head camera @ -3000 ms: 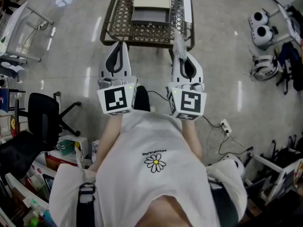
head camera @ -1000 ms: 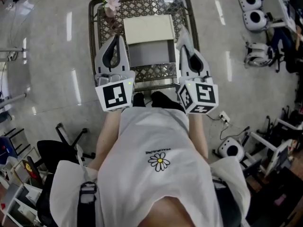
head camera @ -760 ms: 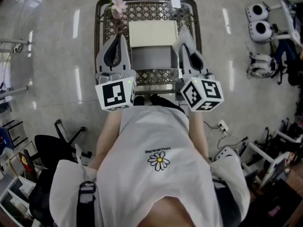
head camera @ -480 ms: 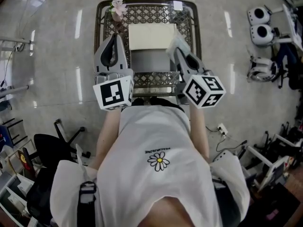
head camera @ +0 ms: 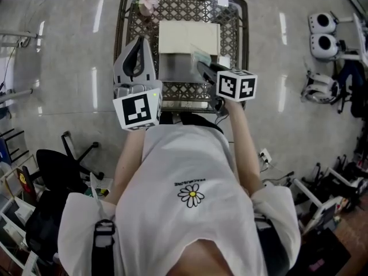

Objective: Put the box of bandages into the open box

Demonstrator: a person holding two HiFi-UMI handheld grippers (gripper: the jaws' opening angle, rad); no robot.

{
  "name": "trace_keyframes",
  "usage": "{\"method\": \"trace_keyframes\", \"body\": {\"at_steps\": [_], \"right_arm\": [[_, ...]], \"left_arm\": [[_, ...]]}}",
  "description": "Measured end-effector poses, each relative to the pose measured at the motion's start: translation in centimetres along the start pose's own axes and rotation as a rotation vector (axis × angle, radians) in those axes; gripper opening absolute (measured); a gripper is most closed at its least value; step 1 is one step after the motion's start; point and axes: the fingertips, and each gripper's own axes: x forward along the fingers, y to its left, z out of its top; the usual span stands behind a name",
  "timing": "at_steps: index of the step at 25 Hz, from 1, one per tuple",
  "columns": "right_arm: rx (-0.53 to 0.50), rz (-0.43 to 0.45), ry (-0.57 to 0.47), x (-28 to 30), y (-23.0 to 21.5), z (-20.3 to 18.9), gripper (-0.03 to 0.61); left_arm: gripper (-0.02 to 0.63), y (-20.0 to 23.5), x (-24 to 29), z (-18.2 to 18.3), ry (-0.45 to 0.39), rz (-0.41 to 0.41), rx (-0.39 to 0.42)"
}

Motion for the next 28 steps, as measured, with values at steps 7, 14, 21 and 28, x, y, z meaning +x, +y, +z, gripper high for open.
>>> {"method": "trace_keyframes", "body": {"at_steps": [7, 14, 21, 28], "right_arm": [[-0.082, -0.014, 0.268, 4.9, -3.2, -4.7, 0.043], [-0.283, -0.139, 0.405, 7.0, -5.2, -7.0, 0.043], [-0.259, -0.212, 0.406, 8.5, -7.1, -6.9, 0.043], [-0.028, -0.071, 0.349, 10.6, -5.5, -7.1, 0.043]], "left_arm": [[0.02, 1.1, 0.0, -1.9, 0.052, 0.038, -0.001], [0.02, 2.1, -0.7, -3.6, 0.1, 0.078, -0.012], [0.02, 3.1, -0.7, -4.8, 0.14, 0.11, -0.012], [0.02, 2.8, -0.2, -5.8, 0.17, 0.11, -0.01]]}}
